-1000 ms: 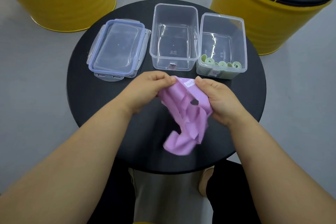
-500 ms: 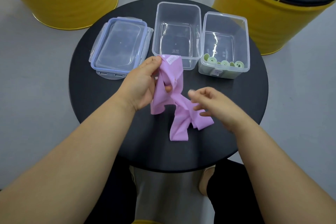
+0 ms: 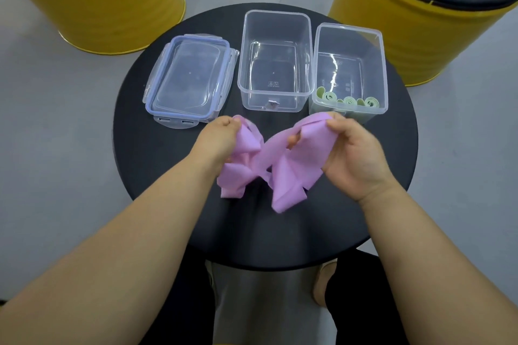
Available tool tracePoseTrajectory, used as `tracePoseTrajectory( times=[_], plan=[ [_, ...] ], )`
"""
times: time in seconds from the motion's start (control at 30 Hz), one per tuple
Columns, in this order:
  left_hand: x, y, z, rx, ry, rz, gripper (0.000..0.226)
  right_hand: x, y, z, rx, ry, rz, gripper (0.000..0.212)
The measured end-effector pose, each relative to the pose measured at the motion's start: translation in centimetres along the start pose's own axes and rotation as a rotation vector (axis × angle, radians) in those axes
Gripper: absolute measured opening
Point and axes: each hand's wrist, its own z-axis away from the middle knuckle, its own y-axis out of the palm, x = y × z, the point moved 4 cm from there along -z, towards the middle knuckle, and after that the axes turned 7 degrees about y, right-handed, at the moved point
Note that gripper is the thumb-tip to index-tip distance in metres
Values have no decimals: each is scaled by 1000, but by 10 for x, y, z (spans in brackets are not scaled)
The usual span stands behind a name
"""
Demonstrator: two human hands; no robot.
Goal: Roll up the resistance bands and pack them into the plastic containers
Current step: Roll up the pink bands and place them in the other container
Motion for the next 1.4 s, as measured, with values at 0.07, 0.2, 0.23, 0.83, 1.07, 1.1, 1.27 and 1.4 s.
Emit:
tracePoseTrajectory(
  times=[0.07,0.2,0.23,0.83,1.07,1.1,1.27,1.4],
  plan=[
    [2,-2,-1,-49,-23,-30,18,12,2,3,55,-75,-166,26],
    [7,-16,-4,-251,-49,43,29,32,-4,13,55,-207,-350,31],
    [8,-21,-6,-324,-50,87,30,35,-8,15,17,-223,-368,33],
    [-29,14,20,272,34,697,20,-41,-10,-13,-192,165,1337,41],
    [7,-19,3,-339,-287,881,15,-6,-7,-1,-221,41,860,21],
    [5,-20,3,-371,-271,899,17,-3,-8,2,-217,52,846,21],
    [-4,-27,5,-395,-128,637,17,4,-17,7,-337,-67,1107,11],
    [2,-27,5,-391,-188,564,8,21,-19,9,-279,-176,633,17]
  ],
)
